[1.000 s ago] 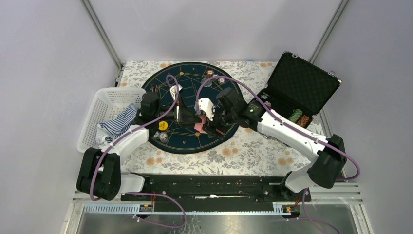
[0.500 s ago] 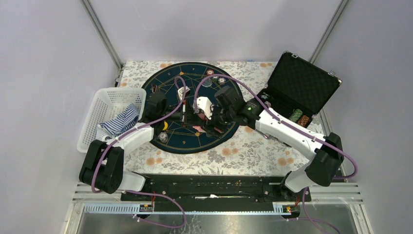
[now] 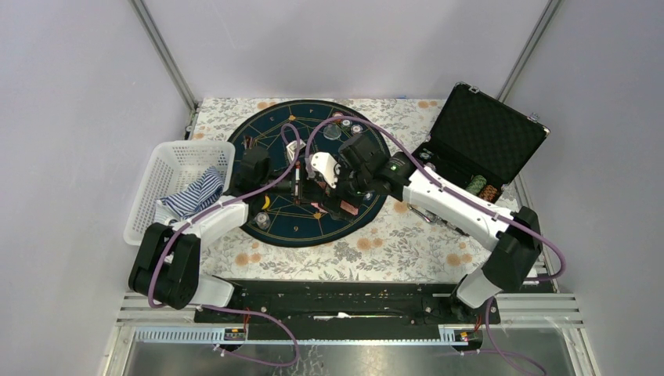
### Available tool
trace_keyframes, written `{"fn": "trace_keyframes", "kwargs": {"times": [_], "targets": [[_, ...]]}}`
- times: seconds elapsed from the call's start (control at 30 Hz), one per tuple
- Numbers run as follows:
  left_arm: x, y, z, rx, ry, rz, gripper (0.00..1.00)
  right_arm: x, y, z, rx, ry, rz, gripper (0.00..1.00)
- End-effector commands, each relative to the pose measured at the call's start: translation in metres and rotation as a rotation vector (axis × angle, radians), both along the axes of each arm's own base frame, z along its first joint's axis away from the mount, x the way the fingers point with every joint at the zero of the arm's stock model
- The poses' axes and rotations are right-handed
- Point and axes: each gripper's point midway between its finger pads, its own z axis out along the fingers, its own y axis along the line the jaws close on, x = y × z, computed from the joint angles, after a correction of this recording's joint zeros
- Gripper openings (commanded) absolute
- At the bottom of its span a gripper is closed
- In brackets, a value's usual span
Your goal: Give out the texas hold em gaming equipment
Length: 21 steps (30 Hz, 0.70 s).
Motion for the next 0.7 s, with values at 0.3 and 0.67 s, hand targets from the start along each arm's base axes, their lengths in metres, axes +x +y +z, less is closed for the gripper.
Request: {"fn": "trace_keyframes", "kwargs": {"times": [0.3,0.67], "targets": [[0.011,-0.005,0.016,-0.023,-0.077,0.006,0.0,0.004,-0.006,-0.009,-0.111,-0.067,0.022,0.7],[0.011,0.004,0.011,0.029,-0.115,0.007,0.49,0.003,-0.006,-0.007,-0.082,-0.064,-0.011,0.33]]}}
